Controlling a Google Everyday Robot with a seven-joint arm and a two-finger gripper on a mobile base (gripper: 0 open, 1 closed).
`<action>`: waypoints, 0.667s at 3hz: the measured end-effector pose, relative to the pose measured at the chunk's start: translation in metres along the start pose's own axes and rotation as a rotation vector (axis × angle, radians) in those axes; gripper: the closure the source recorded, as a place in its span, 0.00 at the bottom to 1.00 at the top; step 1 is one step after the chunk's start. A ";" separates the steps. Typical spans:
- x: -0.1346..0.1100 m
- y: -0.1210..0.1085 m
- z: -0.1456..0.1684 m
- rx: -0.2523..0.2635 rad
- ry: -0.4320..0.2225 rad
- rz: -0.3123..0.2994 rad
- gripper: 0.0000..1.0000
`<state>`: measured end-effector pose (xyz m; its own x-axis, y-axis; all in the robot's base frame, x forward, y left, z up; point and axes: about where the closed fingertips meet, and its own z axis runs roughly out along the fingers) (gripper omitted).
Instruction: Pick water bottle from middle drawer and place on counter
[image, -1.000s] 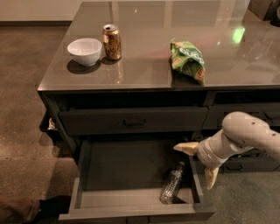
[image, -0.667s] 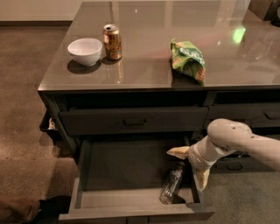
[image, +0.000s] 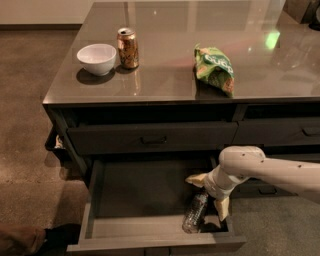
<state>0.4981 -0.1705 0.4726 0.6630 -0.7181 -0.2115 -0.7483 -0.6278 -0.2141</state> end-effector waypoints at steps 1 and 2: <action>0.000 -0.001 0.024 -0.031 0.017 0.014 0.00; 0.006 0.001 0.041 -0.047 0.023 0.007 0.00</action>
Offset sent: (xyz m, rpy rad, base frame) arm 0.0118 0.0051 -0.0593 -0.0659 0.0169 0.0187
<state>0.5026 -0.1630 0.4318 0.6578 -0.7286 -0.1909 -0.7532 -0.6361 -0.1676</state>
